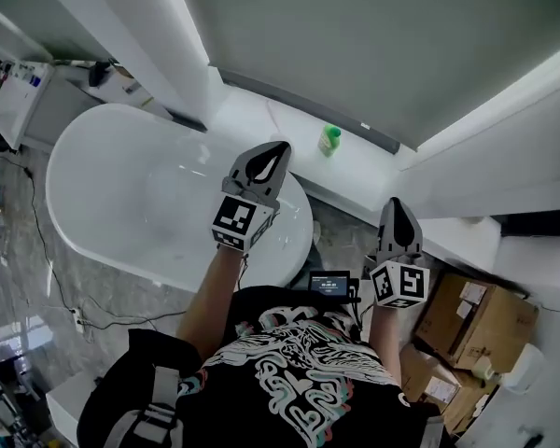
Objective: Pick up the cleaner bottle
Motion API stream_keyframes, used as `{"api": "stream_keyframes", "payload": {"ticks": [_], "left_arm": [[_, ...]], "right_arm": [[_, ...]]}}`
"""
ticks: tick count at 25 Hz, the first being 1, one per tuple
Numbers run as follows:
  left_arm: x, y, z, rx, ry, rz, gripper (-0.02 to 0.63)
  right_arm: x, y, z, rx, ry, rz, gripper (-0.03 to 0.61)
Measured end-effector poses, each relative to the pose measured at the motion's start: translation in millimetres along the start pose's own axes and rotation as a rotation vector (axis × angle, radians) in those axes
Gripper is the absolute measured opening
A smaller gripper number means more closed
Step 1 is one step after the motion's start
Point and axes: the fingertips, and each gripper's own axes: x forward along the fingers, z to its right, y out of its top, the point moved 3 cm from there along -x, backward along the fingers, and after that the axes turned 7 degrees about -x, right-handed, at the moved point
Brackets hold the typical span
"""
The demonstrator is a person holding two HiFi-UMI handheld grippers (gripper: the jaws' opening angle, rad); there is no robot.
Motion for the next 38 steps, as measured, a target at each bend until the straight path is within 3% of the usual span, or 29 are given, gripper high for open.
{"api": "stream_keyframes", "payload": {"ticks": [8,15,21,38], "left_arm": [[34,-27,-16,-0.006,0.02,-0.052,0.015],[69,-56,-32,0.023,-0.011,-0.112,0.015],[99,-91,-49,-0.009,0.002,-0.165,0.015],[160,-181,-74,-0.02,-0.045,-0.263,0.015]], "right_arm": [[44,-24,17,0.011,0.02,-0.046,0.026],[80,-49,28,0.016,0.022,-0.101,0.026],[109,-71,42,0.014,0.015,-0.137,0.027],[173,-167,67,0.019,0.065,-0.239,0.027]]}}
